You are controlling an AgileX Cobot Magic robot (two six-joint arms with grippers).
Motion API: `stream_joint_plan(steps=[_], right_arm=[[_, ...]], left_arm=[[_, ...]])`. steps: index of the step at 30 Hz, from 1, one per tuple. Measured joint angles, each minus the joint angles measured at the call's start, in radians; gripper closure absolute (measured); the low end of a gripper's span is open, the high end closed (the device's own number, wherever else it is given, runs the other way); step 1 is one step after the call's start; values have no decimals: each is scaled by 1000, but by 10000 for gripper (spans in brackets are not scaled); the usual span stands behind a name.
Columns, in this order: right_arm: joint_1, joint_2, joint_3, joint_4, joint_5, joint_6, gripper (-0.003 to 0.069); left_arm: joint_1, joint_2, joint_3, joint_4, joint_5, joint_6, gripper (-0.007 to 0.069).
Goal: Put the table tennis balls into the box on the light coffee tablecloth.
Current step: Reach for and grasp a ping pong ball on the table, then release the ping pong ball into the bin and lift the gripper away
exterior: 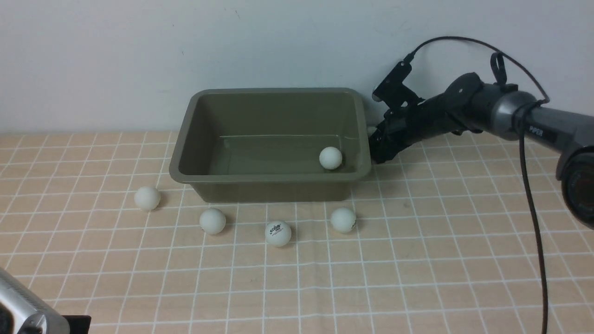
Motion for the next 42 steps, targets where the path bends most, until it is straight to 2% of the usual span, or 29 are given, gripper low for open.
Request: stream_joint_plan(steps=[8,15,22,25,27,28,33,35,38,40,42], right_arm=[[0,16,-3,29,-86,-1,289],[-19,-15,0,-2,-69,21,289],[-94,-210,2,-111,190,125,289],[-119,-280,0,-74,364,139,289],[-119,-295,-1,-39,403,139,289],[-111,-304,-2,39,456,137,289],[-49,-298,-2,177,535,123,289],[3,-293,-2,185,530,119,289],[59,-293,-2,135,491,144,289],[72,-293,-2,103,474,184,289],[72,-293,-2,89,466,231,251]], left_arm=[[0,0,0,0,0,0,262],[0,0,0,0,-2,0,262],[0,0,0,0,-3,0,262],[0,0,0,0,-2,0,262],[0,0,0,0,-2,0,262],[0,0,0,0,-2,0,262],[0,0,0,0,-2,-1,262],[0,0,0,0,-3,-12,262],[0,0,0,4,-19,-60,262],[0,0,0,26,-53,-112,262],[0,0,0,72,-98,-183,262]])
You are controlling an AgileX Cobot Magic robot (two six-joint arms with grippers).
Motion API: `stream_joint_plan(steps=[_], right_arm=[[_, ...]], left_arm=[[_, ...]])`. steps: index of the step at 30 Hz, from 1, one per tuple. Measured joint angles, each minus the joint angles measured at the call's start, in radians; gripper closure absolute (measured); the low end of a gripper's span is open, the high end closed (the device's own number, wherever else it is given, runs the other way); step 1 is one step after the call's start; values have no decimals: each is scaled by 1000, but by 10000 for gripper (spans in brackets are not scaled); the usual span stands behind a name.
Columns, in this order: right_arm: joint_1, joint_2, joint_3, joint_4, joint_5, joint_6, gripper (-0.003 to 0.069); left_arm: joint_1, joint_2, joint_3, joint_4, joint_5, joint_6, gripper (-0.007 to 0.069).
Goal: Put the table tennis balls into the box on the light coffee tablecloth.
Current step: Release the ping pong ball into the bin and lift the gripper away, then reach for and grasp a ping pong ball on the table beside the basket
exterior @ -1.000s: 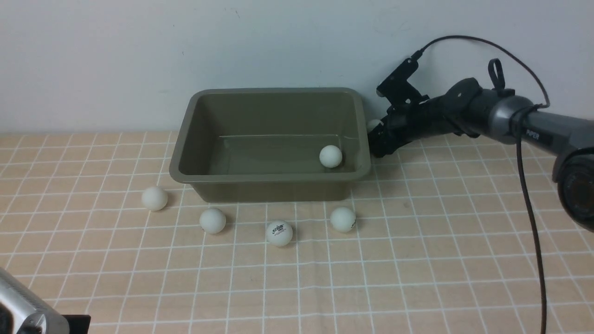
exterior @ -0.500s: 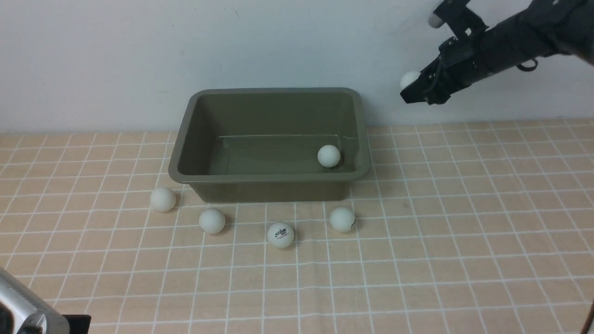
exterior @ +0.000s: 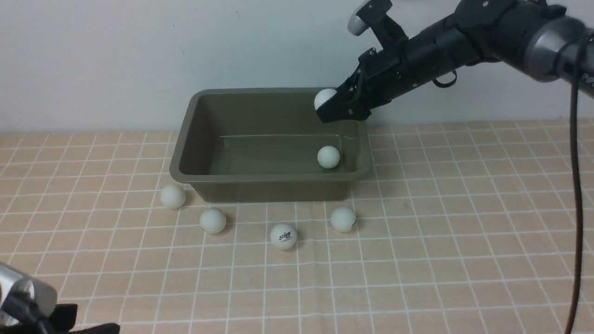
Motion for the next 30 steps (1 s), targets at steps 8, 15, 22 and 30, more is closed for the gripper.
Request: stream_joint_plan(steps=[8,15,22,30], right_arm=[[-2,-4,0,-2,-26,49,20],[-2,-122,-16,-36,-27,38,79],[-2,-259,-24,-72,6,75,113],[-3,-330,-24,-75,134,140,114]], left_arm=[[0,144,-28,125,-65,-149,262],[0,457,-286,255,-66,-94,262],[0,711,-512,285,7,155,262],[0,1026,-647,284,55,391,262]])
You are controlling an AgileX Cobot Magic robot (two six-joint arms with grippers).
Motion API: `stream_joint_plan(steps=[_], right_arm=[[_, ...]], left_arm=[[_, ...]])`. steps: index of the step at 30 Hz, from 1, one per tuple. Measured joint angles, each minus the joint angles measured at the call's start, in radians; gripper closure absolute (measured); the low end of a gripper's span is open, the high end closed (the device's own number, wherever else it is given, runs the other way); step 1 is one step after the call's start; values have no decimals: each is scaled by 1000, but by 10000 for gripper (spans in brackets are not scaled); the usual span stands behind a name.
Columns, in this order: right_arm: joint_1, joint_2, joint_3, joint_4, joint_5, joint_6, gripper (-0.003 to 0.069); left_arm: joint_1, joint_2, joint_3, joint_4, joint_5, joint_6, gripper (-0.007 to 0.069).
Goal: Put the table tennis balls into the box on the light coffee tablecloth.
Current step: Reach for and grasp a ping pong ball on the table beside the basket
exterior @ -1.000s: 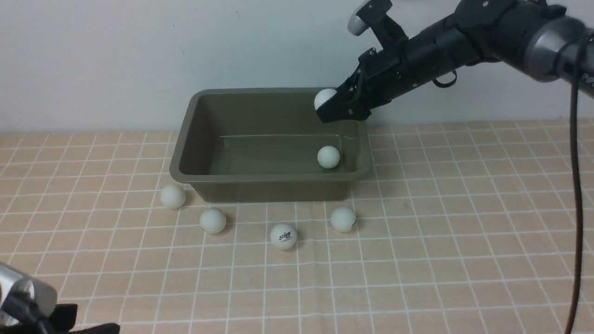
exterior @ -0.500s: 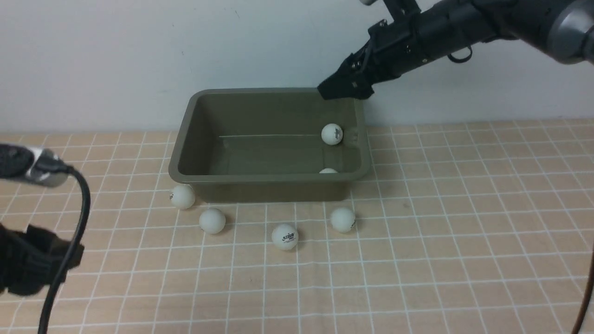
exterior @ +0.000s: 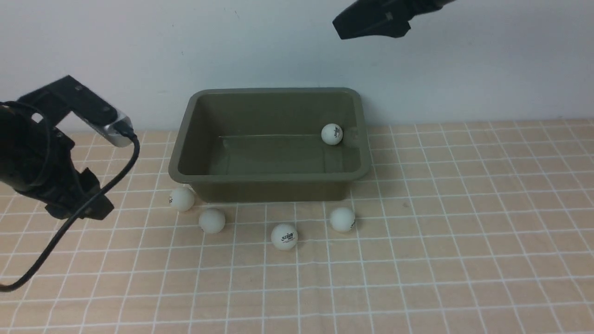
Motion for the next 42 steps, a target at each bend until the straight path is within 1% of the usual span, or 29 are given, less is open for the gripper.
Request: stream_joint_plan(steps=[4,6,9,13,14,15,18,28,31,36,42], right_arm=[[0,-21,0,-15,25,19,114],[0,-30,0,-30,33,33,114],[0,-34,0,-72,40,49,114],[0,-34,0,-105,42,57,114],[0,-34,0,-105,42,57,114],[0,-34,0,-106,42,60,114],[0,-34,0,-106,42,61,114],[0,-34,0,-107,42,67,114],[0,-34,0,-107,42,67,114],[0,-34,0,-107,43,69,114],[0,-34,0,-107,43,71,116]], left_arm=[[0,110,-10,-56,-84,138,262],[0,150,-10,-91,-135,185,262],[0,196,-10,-152,-206,223,262],[0,230,-11,-252,-256,268,262],[0,231,-11,-257,-258,276,262],[-1,249,-16,-293,-268,300,262],[-2,296,-54,-332,-272,318,262],[-2,461,-192,-346,-227,333,262],[-2,487,-209,-359,-224,367,262],[-2,516,-210,-427,-231,457,262],[-2,556,-210,-458,-255,487,262]])
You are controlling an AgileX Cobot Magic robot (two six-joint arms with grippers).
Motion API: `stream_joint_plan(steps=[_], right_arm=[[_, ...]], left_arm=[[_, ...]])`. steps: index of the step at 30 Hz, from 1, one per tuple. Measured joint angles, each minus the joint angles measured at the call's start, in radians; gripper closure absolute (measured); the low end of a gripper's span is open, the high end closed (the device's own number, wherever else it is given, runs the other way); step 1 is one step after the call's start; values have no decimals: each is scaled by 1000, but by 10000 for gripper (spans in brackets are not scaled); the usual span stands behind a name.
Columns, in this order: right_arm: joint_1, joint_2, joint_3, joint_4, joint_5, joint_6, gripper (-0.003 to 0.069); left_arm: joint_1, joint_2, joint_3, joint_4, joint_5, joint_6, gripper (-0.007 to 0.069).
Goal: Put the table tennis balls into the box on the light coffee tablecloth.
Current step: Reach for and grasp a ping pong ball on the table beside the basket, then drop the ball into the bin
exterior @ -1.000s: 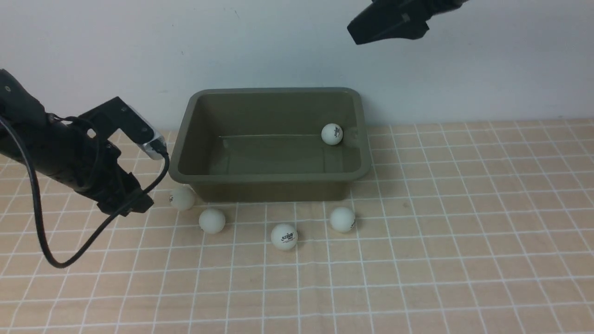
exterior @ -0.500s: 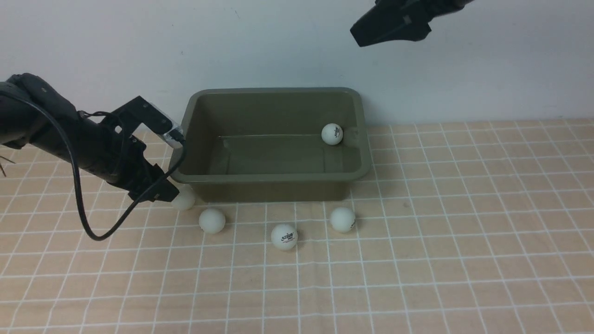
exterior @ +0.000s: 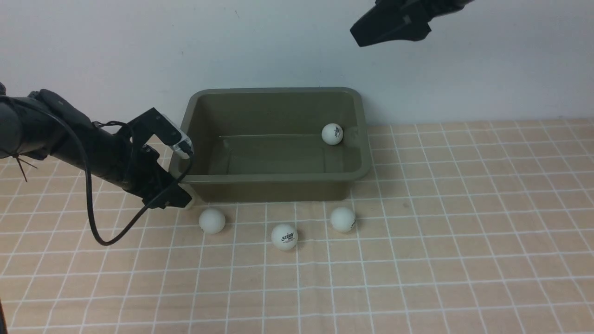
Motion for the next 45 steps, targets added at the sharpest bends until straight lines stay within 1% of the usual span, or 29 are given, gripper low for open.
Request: stream_joint_plan(steps=[4,6,9,12,14,17,19,21,24,26,28,29,30,31,33,34,36,38,41,42,44,45], right_arm=[[0,0,0,1,0,0,121],[0,0,0,2,0,0,131],[0,0,0,2,1,0,146],[0,0,0,3,1,0,162],[0,0,0,3,1,0,167],[0,0,0,3,2,0,173],[0,0,0,3,3,0,173],[0,0,0,3,3,0,174],[0,0,0,3,3,0,174],[0,0,0,3,3,0,174],[0,0,0,3,2,0,174],[0,0,0,3,2,0,174],[0,0,0,3,2,0,175],[0,0,0,3,2,0,175],[0,0,0,3,-4,0,175],[0,0,0,3,-4,0,175],[0,0,0,3,-5,0,175],[0,0,0,3,-5,0,175],[0,0,0,3,-5,0,175],[0,0,0,3,-5,0,175],[0,0,0,2,-5,0,175],[0,0,0,2,-5,0,175]], left_arm=[[0,28,0,-10,-13,30,269],[0,36,0,-15,-13,33,306],[3,28,-1,5,-6,27,306],[30,-5,-1,64,60,9,306],[59,-43,-1,104,113,-26,306],[119,-101,-1,121,178,-70,306],[142,-129,-1,87,209,-73,306],[158,-149,-11,5,240,-31,306],[136,-148,-51,-144,268,15,306],[113,-137,-78,-184,269,15,306],[54,-100,-151,-194,263,-20,306],[54,-96,-151,-192,263,-23,306],[15,-61,-202,-152,250,-53,306],[10,-61,-208,-146,250,-58,306],[-45,-7,-291,-63,235,-145,306],[-51,-1,-303,-43,234,-159,306],[-77,26,-360,12,234,-232,306],[-87,34,-397,31,241,-266,288],[-90,30,-479,54,290,-362,181],[-89,23,-513,70,338,-417,157],[-83,6,-568,118,422,-517,148],[-79,-5,-588,135,439,-555,151]])
